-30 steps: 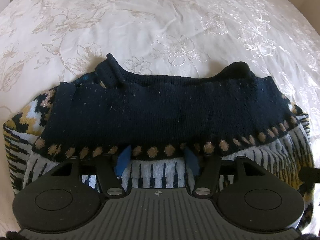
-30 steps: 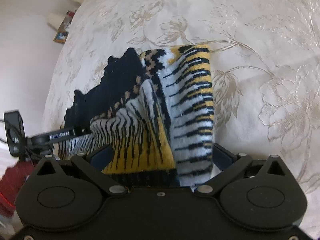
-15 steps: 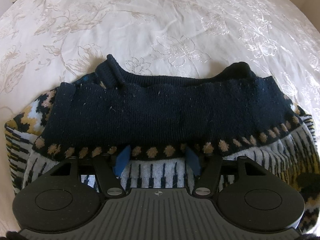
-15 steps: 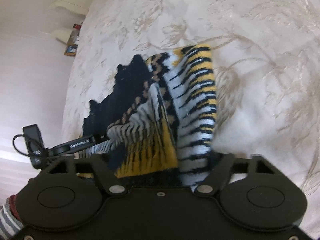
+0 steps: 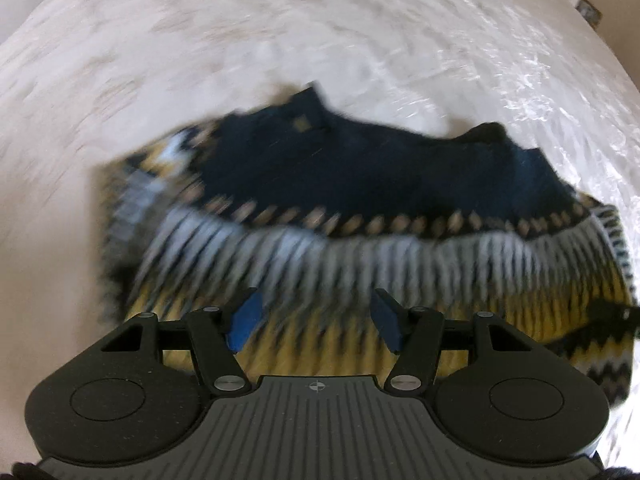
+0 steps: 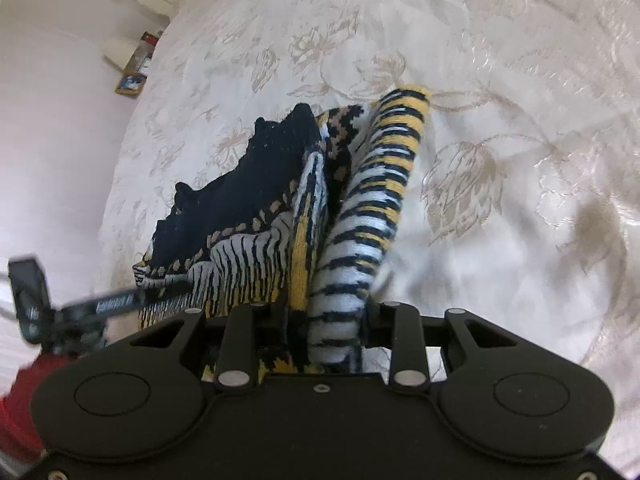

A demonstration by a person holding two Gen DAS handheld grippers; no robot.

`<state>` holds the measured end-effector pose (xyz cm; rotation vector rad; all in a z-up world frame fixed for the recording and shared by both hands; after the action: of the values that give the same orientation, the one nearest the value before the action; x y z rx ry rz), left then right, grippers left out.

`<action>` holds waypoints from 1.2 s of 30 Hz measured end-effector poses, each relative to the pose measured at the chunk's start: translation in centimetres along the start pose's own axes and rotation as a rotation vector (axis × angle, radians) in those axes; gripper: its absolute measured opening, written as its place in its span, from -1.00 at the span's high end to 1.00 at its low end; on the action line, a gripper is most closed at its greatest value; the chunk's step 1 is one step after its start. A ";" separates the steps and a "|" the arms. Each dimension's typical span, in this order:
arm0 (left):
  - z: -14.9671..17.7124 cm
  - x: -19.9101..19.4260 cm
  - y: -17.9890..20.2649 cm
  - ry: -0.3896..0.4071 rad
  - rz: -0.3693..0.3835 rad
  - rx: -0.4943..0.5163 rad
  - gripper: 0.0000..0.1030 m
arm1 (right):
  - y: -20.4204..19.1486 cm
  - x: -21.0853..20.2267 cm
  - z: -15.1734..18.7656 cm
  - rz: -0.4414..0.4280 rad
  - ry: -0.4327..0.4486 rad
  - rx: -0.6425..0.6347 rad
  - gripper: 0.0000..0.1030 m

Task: Fold small clothes
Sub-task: 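Fold the sweater side over the body with the right gripper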

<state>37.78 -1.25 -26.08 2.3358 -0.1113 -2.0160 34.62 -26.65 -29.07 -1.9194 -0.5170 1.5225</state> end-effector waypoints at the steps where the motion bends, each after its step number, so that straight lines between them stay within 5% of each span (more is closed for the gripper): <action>1: 0.9 -0.3 -0.7 -0.003 -0.002 -0.010 -0.14 | -0.1 -0.2 0.1 0.011 0.003 0.002 0.20; 14: 7.3 -3.5 -7.4 -0.004 0.054 -0.099 -0.14 | -5.1 -0.5 0.5 0.161 0.035 -0.049 0.33; 24: 8.1 -5.1 -11.0 0.018 0.096 -0.085 -0.14 | -13.4 1.0 1.4 0.134 0.046 -0.109 0.34; 36: 8.4 -5.4 -16.1 0.002 0.105 -0.081 -0.14 | -21.7 8.6 2.0 0.108 -0.008 -0.173 0.35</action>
<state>28.98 15.36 -23.40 2.2343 -0.1461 -1.9322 36.52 -4.84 -20.64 -2.1044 -0.5729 1.5990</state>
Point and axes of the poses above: each gripper's, at about its wrist camera, not at the fingertips, and x roughly the way its jaws point, y to its right, z to its underside, the point moved 10 cm from there along x, roughly the way its jaws point, and after that the axes turned 12 degrees about -y, right-handed, at the moved point
